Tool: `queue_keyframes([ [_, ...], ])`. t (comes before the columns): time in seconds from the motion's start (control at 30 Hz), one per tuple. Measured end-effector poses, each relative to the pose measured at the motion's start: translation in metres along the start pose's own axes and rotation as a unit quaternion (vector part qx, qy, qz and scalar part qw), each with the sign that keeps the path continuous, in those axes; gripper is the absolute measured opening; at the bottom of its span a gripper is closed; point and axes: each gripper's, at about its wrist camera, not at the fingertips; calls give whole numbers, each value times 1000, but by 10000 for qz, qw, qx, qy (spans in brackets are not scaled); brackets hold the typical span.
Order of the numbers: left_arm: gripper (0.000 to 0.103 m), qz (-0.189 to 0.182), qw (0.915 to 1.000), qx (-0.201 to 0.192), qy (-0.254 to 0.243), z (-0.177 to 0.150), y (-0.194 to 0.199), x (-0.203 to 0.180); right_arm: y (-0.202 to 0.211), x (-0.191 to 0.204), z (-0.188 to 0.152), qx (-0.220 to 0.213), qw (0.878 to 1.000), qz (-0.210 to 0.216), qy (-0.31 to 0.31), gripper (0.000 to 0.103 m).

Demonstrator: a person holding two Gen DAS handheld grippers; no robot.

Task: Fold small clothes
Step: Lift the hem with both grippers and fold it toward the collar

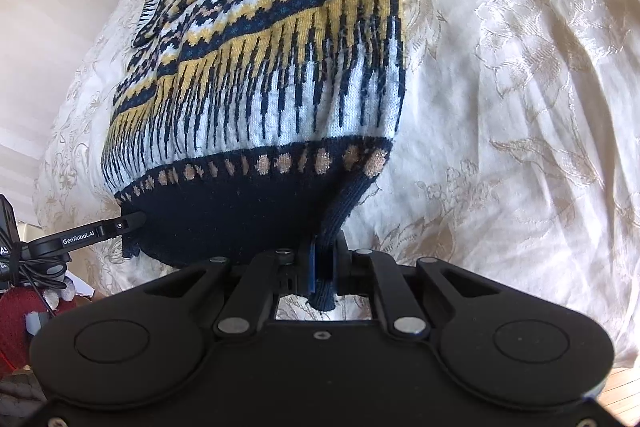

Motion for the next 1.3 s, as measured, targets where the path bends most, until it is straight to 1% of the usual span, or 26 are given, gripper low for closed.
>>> queue_keyframes([
  [0.03, 5, -9, 10000, -14, 43, 0, 3, 2, 0, 0, 0, 7, 10000, 3, -1, 14],
  [0.17, 4, -265, 9989, -197, 328, 2, 25, 13, 5, 4, 2, -30, 10000, 51, 62, 14],
  [0.27, 4, -425, 9973, -389, 459, 8, 47, 15, 16, 10, 4, -171, 9997, 165, 111, 13],
  [0.3, 4, -499, 9963, -455, 527, 12, 54, 17, 25, 16, 7, -304, 9991, 259, 138, 13],
  [0.33, 4, -561, 9953, -520, 586, 15, 61, 17, 25, 16, 7, -304, 9991, 259, 138, 13],
  [0.5, 4, -814, 9886, -934, 850, 48, 93, 19, 49, 32, 23, -723, 9963, 427, 207, 13],
  [0.53, 4, -847, 9872, -1022, 878, 55, 98, 19, 59, 38, 34, -925, 9942, 476, 253, 13],
  [0.6, 4, -903, 9845, -1196, 916, 71, 106, 18, 67, 44, 49, -1118, 9919, 501, 320, 13],
  [0.63, 4, -923, 9831, -1281, 924, 80, 108, 18, 67, 44, 49, -1118, 9919, 501, 320, 13],
  [0.7, 4, -947, 9805, -1446, 937, 100, 113, 18, 73, 50, 65, -1287, 9895, 523, 388, 13],
  [0.73, 4, -972, 9788, -1527, 953, 111, 115, 17, 78, 56, 84, -1448, 9870, 545, 446, 13],
  [0.77, 4, -993, 9774, -1598, 967, 123, 115, 17, 78, 56, 84, -1448, 9870, 545, 446, 13],
  [0.9, 4, -1051, 9723, -1871, 926, 167, 111, 13, 81, 63, 126, -1709, 9822, 581, 519, 13],
  [0.97, 4, -1047, 9713, -1941, 892, 187, 106, 12, 78, 66, 150, -1798, 9805, 574, 554, 13],
  [1.0, 4, -1047, 9709, -1958, 894, 197, 102, 10, 71, 68, 174, -1867, 9792, 536, 592, 13],
  [1.03, 4, -1056, 9707, -1968, 891, 206, 97, 10, 71, 68, 174, -1867, 9792, 536, 592, 13],
  [1.1, 4, -1055, 9706, -1979, 876, 224, 87, 9, 63, 69, 198, -1951, 9777, 489, 606, 13],
  [1.13, 4, -1046, 9710, -1966, 864, 233, 81, 9, 52, 69, 221, -2006, 9770, 447, 564, 13],
  [1.17, 4, -1045, 9715, -1942, 872, 241, 75, 10, 52, 69, 221, -2006, 9770, 447, 564, 13],
  [1.3, 4, -1049, 9734, -1774, 1000, 271, 47, 15, 28, 69, 260, -2019, 9778, 307, 462, 13],
])
Point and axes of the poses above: each gripper's, at about its wrist camera, not at the fingertips, and y roughly against the way its jaws point, x to its left, z to its top, and after that the axes turned 12 degrees about z, right-handed
